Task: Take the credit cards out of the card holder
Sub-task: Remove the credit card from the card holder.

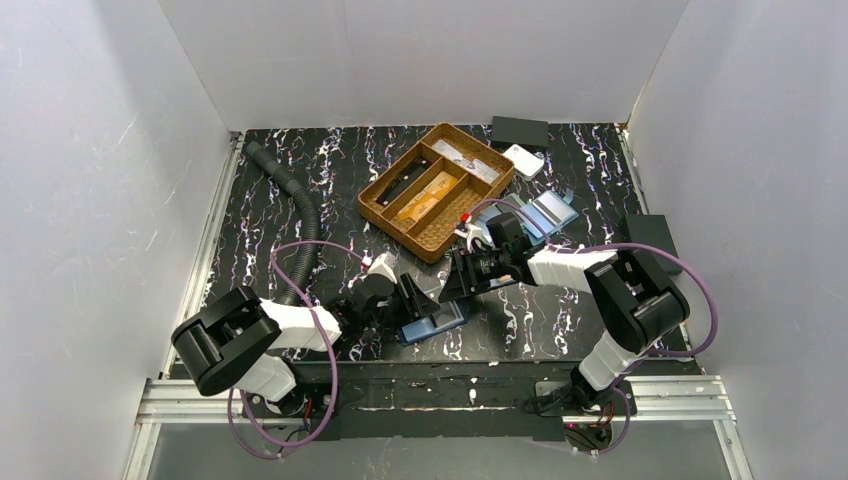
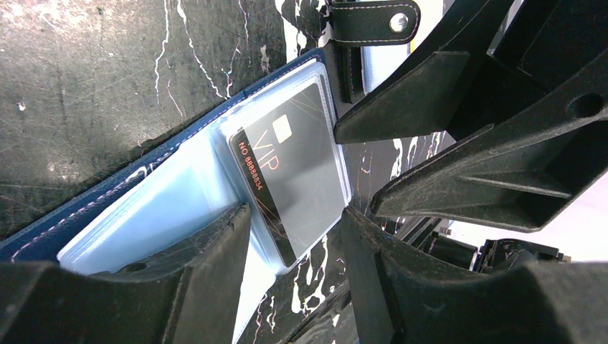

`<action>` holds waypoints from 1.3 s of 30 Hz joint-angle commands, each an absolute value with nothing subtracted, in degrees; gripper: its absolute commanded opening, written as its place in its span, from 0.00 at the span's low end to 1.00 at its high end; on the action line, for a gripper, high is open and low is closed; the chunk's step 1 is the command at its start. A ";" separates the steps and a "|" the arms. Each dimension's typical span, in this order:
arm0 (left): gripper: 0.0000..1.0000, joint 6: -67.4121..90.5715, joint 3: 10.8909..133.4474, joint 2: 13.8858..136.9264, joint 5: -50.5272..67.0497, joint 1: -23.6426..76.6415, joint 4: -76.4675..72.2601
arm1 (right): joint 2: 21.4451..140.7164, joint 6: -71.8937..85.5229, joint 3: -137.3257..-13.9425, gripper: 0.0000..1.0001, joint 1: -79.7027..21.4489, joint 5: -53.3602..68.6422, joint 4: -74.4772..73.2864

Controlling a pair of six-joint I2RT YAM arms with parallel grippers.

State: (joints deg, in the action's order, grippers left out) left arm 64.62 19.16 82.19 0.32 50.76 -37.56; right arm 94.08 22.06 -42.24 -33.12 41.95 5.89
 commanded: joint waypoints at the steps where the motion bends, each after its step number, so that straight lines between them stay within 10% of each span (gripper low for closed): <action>1: 0.49 63.84 17.58 83.19 -1.58 51.03 -33.90 | 93.18 19.83 -43.15 0.62 -33.21 38.96 3.92; 39: 0.49 63.90 17.23 82.19 -1.14 51.04 -34.37 | 94.74 21.80 -43.42 0.60 -33.18 43.89 5.72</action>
State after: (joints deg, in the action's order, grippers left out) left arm 64.77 18.96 82.19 0.25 50.76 -37.80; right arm 93.91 22.26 -42.15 -33.12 43.62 6.04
